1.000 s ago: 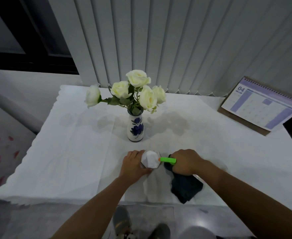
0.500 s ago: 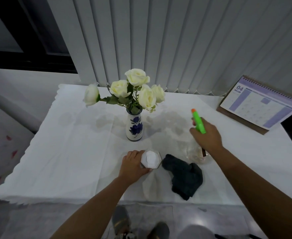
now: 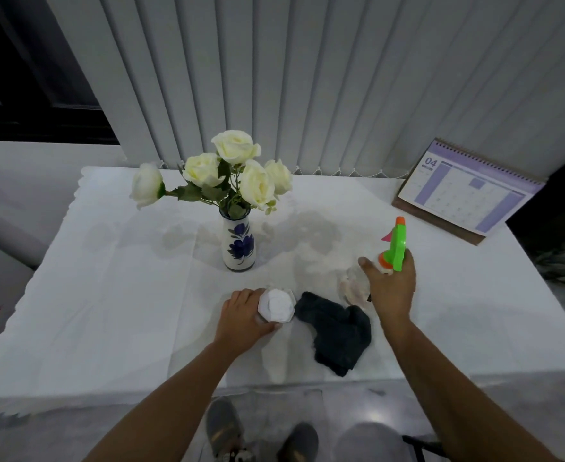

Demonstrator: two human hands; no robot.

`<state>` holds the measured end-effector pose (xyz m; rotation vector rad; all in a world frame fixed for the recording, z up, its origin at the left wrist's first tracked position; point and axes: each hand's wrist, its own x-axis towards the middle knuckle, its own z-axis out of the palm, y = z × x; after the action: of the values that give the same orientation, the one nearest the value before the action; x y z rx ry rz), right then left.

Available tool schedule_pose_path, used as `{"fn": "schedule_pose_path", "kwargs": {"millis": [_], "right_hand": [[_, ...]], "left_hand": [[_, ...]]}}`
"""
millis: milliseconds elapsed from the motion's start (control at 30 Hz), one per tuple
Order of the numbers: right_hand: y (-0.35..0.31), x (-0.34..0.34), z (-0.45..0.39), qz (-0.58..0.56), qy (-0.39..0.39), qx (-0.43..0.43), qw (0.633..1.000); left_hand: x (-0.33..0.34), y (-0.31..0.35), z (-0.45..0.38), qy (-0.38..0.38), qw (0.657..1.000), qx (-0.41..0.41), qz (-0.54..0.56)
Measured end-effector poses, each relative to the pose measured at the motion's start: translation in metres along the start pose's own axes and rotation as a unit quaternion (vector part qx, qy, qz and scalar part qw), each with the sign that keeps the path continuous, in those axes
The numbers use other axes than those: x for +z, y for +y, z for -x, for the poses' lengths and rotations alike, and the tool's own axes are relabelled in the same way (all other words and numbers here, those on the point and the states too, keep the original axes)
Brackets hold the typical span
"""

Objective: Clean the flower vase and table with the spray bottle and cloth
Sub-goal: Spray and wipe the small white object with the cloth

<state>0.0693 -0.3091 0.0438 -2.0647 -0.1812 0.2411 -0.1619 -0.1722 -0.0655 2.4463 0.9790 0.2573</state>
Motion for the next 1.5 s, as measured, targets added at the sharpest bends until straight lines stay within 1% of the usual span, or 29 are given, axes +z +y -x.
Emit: {"fn": "schedule_pose_path", "kwargs": {"millis": [67,100,133,167,200,233,267,300,333,367,400,433,467,500,533,567,600,667,733,867,933,1000,1067,1133,1200,1267,1300,1333,1500], "right_hand": [[0.018,0.006,0.027,0.059,0.039,0.089,0.993],[0.025,0.010,0.047,0.087,0.035,0.102,0.990],[0.033,0.015,0.067,0.128,0.011,0.066,0.989],[0.041,0.020,0.085,0.192,-0.031,-0.016,0.981],[0.052,0.026,0.097,0.269,-0.083,-0.120,0.952],[0.062,0.031,0.104,0.351,-0.131,-0.222,0.900],[0.069,0.035,0.102,0.404,-0.176,-0.292,0.849],[0.071,0.037,0.095,0.429,-0.213,-0.309,0.822],[0.068,0.039,0.086,0.437,-0.233,-0.297,0.817],[0.063,0.042,0.078,0.409,-0.236,-0.278,0.836],[0.056,0.046,0.071,0.355,-0.235,-0.270,0.863],[0.049,0.053,0.069,0.304,-0.236,-0.286,0.877],[0.042,0.059,0.068,0.288,-0.245,-0.320,0.869],[0.037,0.065,0.071,0.318,-0.279,-0.362,0.831],[0.036,0.074,0.076,0.364,-0.321,-0.392,0.781],[0.034,0.080,0.081,0.418,-0.360,-0.394,0.735],[0.033,0.084,0.084,0.469,-0.377,-0.385,0.700],[0.031,0.083,0.082,0.521,-0.368,-0.398,0.660],[0.034,0.079,0.080,0.525,-0.381,-0.427,0.630],[0.036,0.071,0.078,0.503,-0.425,-0.448,0.604],[0.031,0.079,0.072,0.518,-0.406,-0.462,0.595],[0.022,0.086,0.068,0.546,-0.370,-0.457,0.597],[0.020,0.088,0.067,0.571,-0.337,-0.433,0.612],[0.024,0.084,0.071,0.578,-0.330,-0.398,0.632],[0.034,0.082,0.081,0.554,-0.356,-0.367,0.657],[0.039,0.079,0.091,0.503,-0.391,-0.342,0.691],[0.040,0.076,0.092,0.481,-0.402,-0.343,0.699],[0.039,0.073,0.089,0.479,-0.406,-0.362,0.689],[0.012,0.066,0.042,0.531,-0.366,-0.518,0.562]], "left_hand": [[0.001,0.000,0.001,0.005,1.000,0.003,0.001],[0.002,0.000,0.001,0.006,1.000,0.004,0.001],[0.002,-0.001,0.002,0.003,1.000,0.007,0.002],[0.001,-0.001,0.002,-0.004,1.000,0.009,0.003],[-0.001,-0.002,0.003,-0.014,1.000,0.010,0.005],[-0.003,-0.002,0.003,-0.027,1.000,0.011,0.006],[-0.005,-0.004,0.003,-0.042,0.999,0.015,0.008],[-0.007,-0.007,0.004,-0.058,0.998,0.022,0.011],[-0.008,-0.009,0.004,-0.070,0.997,0.028,0.012],[-0.010,-0.011,0.005,-0.078,0.996,0.032,0.010],[-0.011,-0.012,0.005,-0.085,0.996,0.033,0.007],[-0.012,-0.015,0.006,-0.089,0.996,0.031,0.008],[-0.012,-0.014,0.006,-0.089,0.995,0.033,0.009],[-0.012,-0.013,0.005,-0.087,0.996,0.034,0.007],[-0.011,-0.014,0.005,-0.087,0.996,0.033,0.007],[-0.011,-0.014,0.004,-0.089,0.995,0.034,0.011],[-0.010,-0.014,0.004,-0.091,0.995,0.033,0.016],[-0.010,-0.015,0.003,-0.094,0.995,0.027,0.014],[-0.009,-0.018,0.002,-0.093,0.995,0.023,0.015],[-0.007,-0.021,0.003,-0.087,0.996,0.024,0.013],[-0.006,-0.022,0.003,-0.085,0.996,0.021,0.019],[-0.007,-0.021,0.004,-0.088,0.996,0.017,0.026],[-0.007,-0.020,0.005,-0.089,0.996,0.013,0.026],[-0.007,-0.019,0.006,-0.088,0.996,0.012,0.030],[-0.006,-0.020,0.008,-0.082,0.996,0.010,0.037],[-0.006,-0.019,0.008,-0.087,0.996,0.009,0.034],[-0.006,-0.020,0.007,-0.092,0.995,0.009,0.033],[-0.007,-0.020,0.007,-0.096,0.995,0.010,0.034],[-0.009,-0.020,0.006,-0.108,0.993,0.020,0.036]]}}
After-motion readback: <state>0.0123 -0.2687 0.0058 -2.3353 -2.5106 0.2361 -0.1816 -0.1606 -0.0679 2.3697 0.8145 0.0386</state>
